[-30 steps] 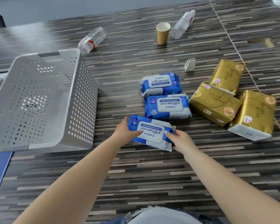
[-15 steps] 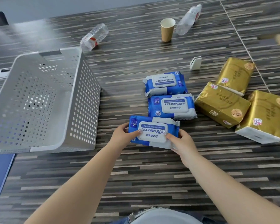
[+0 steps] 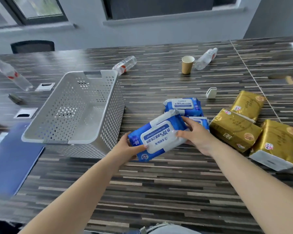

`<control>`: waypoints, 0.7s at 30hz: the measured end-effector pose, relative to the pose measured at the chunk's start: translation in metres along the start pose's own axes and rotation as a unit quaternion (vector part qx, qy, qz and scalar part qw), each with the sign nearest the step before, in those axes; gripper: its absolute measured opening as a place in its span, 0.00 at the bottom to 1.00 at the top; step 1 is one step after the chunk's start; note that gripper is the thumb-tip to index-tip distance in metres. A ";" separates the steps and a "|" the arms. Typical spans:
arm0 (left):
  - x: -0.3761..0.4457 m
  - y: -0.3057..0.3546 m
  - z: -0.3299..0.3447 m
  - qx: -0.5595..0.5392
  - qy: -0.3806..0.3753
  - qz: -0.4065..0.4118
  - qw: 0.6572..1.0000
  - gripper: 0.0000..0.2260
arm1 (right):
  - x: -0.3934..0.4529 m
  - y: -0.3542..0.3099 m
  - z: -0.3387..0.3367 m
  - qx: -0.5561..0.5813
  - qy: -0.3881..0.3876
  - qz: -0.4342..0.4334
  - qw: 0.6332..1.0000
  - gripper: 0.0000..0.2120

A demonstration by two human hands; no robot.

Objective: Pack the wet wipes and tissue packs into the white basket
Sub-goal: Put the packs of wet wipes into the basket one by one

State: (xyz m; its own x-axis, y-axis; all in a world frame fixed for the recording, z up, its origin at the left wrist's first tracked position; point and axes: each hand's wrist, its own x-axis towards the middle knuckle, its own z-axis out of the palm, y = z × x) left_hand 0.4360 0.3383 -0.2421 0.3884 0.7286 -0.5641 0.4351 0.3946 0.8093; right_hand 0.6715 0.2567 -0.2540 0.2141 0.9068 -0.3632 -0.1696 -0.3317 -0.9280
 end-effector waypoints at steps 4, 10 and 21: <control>-0.023 0.027 -0.009 0.132 -0.033 0.112 0.984 0.43 | -0.008 -0.038 0.001 -0.014 -0.078 -0.023 0.997 0.19; -0.043 0.050 -0.011 0.169 -0.118 0.110 0.972 0.19 | -0.019 -0.072 0.030 -0.151 -0.163 -0.025 0.975 0.18; -0.035 0.016 0.009 -0.392 0.051 0.093 0.914 0.09 | -0.031 -0.009 0.066 0.160 0.077 0.012 0.984 0.10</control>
State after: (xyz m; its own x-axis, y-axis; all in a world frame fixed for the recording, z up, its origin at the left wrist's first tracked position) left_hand 0.4364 0.3137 -0.2107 0.3017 0.8563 -0.4192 -0.3622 0.5096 0.7804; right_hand 0.6028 0.2487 -0.2290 0.3445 0.8413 -0.4165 -0.4648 -0.2326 -0.8543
